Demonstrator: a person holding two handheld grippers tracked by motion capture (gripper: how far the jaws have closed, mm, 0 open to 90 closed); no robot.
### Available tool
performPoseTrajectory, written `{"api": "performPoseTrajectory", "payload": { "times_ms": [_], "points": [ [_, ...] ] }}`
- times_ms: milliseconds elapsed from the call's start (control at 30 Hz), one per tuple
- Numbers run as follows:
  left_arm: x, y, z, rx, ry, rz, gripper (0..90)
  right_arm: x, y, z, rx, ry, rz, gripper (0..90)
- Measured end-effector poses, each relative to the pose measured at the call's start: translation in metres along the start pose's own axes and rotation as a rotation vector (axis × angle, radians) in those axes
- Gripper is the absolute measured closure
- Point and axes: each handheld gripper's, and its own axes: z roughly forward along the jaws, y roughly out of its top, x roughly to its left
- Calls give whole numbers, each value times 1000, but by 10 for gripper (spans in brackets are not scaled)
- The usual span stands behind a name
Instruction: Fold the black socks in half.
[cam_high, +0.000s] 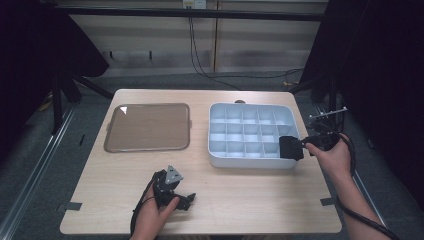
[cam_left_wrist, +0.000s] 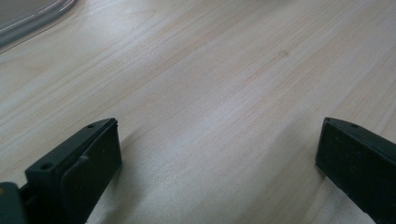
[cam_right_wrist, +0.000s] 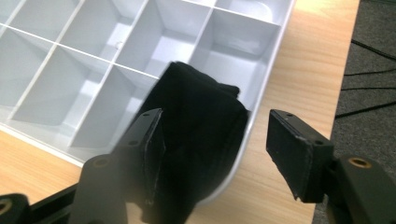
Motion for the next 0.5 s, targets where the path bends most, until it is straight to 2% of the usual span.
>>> {"api": "performPoseTrajectory", "payload": {
  "times_ms": [200, 433, 500],
  "points": [
    [0, 0, 0, 0, 0, -1, 0, 7, 7, -7, -8, 15, -28, 448],
    [0, 0, 0, 0, 0, 0, 0, 11, 12, -11, -7, 28, -35, 530],
    [-1, 0, 0, -8, 1, -11, 0, 11, 13, -11, -3, 28, -40, 548]
  ]
}}
